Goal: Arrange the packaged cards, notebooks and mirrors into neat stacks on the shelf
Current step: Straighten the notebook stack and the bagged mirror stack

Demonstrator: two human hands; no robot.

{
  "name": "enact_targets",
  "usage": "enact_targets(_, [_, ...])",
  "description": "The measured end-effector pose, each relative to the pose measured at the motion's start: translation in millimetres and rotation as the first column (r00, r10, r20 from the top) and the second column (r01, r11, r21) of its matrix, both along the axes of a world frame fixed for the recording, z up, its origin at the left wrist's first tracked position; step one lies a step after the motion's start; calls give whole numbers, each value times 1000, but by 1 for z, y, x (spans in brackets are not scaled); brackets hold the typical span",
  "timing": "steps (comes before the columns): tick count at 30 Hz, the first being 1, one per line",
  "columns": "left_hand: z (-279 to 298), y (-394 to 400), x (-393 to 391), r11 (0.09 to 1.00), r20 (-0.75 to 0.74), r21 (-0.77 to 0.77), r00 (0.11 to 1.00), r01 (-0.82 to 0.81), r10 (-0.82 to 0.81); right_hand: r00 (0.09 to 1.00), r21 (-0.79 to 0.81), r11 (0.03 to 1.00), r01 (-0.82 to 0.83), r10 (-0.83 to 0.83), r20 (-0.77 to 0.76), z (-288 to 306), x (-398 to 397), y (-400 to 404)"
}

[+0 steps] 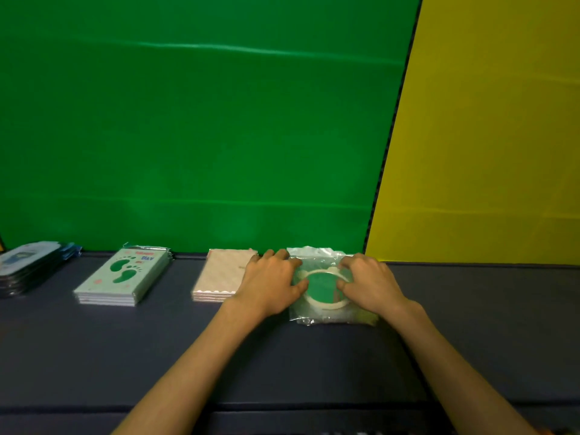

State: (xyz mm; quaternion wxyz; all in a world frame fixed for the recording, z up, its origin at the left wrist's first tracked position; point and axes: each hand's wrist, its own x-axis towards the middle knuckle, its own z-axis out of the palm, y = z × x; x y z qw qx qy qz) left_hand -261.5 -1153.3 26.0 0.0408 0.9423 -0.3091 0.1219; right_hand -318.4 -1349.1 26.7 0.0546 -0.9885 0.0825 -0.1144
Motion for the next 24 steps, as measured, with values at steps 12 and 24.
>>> enact_targets(12, [-19,-36,-9,955,-244,57,923,-291,296,962,160,974,160,-118,-247,-17,3,-37])
enact_targets(24, [-26,-49,9,808,-766,-370,642,-459,13,961,632,748,203,-30,-273,-22,14,-25])
